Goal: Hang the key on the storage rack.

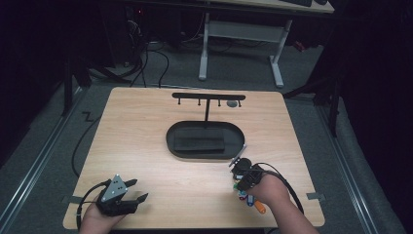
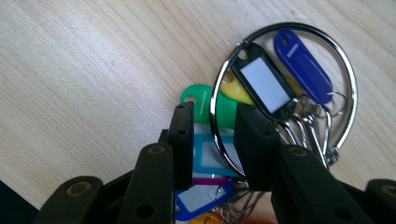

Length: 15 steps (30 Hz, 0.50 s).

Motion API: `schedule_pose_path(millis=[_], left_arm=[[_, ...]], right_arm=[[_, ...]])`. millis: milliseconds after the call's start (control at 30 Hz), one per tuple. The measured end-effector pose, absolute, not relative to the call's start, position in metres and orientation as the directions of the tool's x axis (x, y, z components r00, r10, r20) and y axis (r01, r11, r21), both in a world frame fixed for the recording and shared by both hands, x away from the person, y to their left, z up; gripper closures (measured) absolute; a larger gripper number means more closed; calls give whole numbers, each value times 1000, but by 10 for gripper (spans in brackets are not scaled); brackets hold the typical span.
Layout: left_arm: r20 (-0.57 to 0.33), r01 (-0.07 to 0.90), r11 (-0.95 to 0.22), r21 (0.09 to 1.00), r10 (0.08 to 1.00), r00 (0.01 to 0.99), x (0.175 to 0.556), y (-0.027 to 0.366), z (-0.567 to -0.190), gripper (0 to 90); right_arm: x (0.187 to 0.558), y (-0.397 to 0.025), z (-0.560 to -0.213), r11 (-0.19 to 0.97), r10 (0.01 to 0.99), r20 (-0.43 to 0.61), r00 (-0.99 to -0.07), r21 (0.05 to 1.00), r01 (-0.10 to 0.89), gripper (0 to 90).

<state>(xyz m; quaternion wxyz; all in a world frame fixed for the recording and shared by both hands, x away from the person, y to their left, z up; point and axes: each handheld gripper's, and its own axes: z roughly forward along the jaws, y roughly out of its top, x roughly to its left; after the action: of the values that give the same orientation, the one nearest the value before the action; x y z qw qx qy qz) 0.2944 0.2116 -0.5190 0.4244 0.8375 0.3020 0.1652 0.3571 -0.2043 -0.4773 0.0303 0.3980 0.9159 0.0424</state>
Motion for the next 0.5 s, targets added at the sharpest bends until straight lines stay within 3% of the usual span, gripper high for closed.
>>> schedule_pose_path(millis=[267, 500], left_arm=[[33, 355, -458, 815, 649, 760, 296, 214, -519, 360], [32, 357, -454, 816, 652, 758, 298, 216, -519, 361]], right_arm=[[361, -197, -479, 707, 707, -67, -704, 79, 703, 816], [359, -193, -483, 733, 680, -76, -729, 64, 677, 863]])
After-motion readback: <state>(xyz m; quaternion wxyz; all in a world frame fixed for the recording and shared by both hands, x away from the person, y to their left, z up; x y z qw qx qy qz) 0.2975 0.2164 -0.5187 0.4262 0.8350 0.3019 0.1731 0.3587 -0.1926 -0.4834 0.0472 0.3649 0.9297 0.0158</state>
